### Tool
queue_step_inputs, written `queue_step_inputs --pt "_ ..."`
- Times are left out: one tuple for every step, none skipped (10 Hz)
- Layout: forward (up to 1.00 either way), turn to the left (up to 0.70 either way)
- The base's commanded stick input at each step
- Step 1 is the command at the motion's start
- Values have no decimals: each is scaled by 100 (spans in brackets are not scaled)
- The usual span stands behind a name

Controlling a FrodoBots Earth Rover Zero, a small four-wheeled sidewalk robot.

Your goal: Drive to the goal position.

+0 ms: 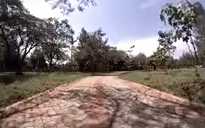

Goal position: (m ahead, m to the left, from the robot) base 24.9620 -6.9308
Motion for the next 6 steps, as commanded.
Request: queue_step_inputs --pt "70 0" --pt "70 0" --pt "70 0" --pt "70 0" --pt "70 0" --pt "70 -11"
